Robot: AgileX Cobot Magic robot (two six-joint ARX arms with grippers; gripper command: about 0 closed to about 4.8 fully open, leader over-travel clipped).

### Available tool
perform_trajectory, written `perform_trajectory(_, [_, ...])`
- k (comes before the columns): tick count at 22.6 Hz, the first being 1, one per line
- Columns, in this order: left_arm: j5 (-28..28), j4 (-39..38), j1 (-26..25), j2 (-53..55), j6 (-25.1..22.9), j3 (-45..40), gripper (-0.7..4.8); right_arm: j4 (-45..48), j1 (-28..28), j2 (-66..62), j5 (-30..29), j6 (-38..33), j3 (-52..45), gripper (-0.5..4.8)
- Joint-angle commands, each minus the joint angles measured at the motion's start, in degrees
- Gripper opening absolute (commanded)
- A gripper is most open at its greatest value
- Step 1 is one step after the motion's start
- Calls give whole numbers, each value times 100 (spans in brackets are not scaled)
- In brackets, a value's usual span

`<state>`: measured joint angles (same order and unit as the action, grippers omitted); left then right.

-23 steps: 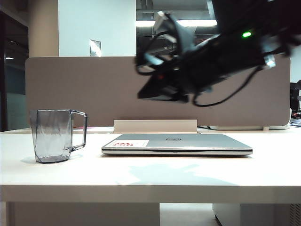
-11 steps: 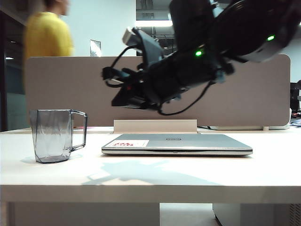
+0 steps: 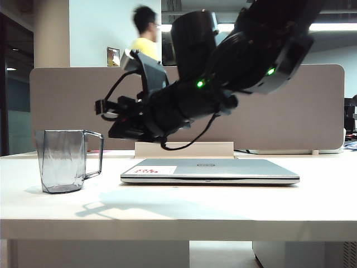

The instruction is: Pick up the water cup and place it on the side of the laptop close to you.

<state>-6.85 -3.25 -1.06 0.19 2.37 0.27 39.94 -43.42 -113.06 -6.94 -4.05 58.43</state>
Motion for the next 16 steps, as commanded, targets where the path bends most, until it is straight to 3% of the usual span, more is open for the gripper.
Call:
perform_trajectory(1, [0, 61, 4, 4, 0, 17, -3, 9, -15, -216, 149, -4, 267, 160])
perform_trajectory(9, [0, 70, 4, 4, 0, 17, -3, -116, -22, -612, 339, -201, 717, 165])
perform_trajectory(13, [-2, 70, 4, 4, 0, 17, -3, -120, -48, -765, 415, -201, 883, 216])
perform_trajectory(16, [0, 72, 4, 4, 0, 17, -3, -122, -63, -850, 444, -203, 992, 222])
